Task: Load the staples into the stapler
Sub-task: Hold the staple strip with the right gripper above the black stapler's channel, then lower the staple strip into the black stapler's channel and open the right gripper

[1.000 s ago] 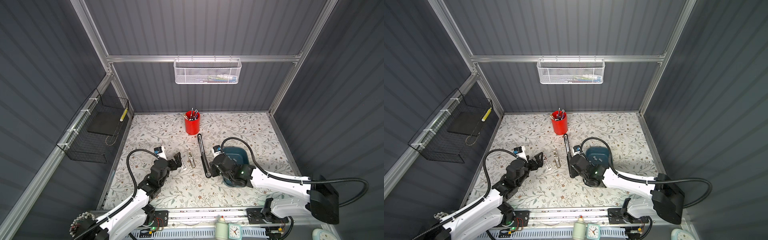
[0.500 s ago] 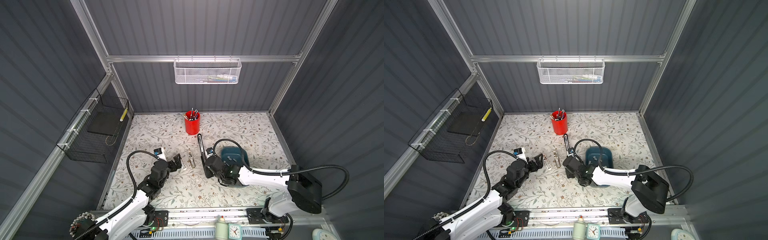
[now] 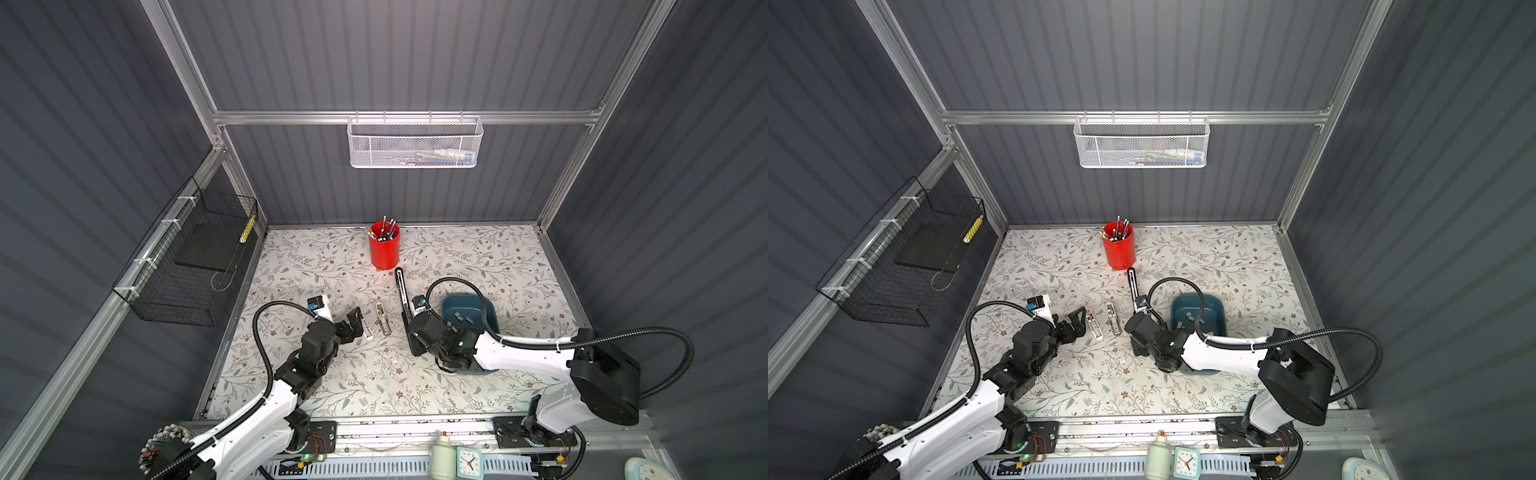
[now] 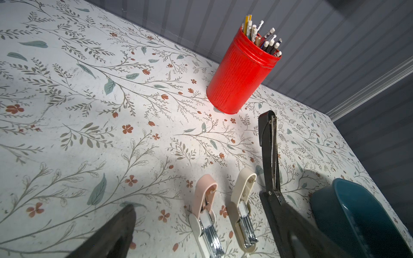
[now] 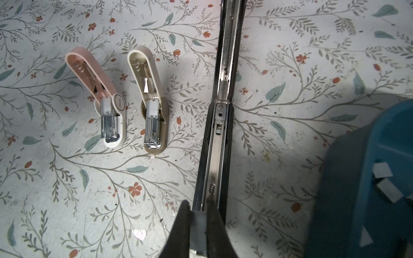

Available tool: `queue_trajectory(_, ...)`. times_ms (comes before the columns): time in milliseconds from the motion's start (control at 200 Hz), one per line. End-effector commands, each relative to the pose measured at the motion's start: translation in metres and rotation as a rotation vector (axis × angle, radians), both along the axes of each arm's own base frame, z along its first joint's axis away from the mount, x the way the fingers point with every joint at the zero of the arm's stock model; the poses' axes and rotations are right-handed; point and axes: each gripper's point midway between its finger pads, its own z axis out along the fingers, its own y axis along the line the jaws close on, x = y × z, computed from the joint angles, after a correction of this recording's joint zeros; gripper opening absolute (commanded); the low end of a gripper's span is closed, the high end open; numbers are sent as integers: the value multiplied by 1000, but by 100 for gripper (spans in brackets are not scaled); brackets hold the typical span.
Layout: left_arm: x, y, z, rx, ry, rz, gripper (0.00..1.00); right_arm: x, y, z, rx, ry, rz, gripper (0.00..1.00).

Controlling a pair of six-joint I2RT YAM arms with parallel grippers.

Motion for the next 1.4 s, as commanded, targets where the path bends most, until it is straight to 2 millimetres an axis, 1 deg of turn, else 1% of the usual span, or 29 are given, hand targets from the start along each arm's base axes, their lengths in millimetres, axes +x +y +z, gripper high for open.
queue_trajectory(0,6,-5,17,-4,-32,-12,100,2,-1,-6,-30,-10,-4,13)
queue_trajectory(430,6,-7,17,-7,-29,-20,100,5,-1,-13,-39,-7,-12,15)
queue_trajectory(795,6,-6,19,-8,-35,-19,100,7,-7,-16,-44,-1,-29,15)
queue_trajectory(1396,5,-6,20,-8,-38,-18,100,10,-6,-22,-48,14,-34,15)
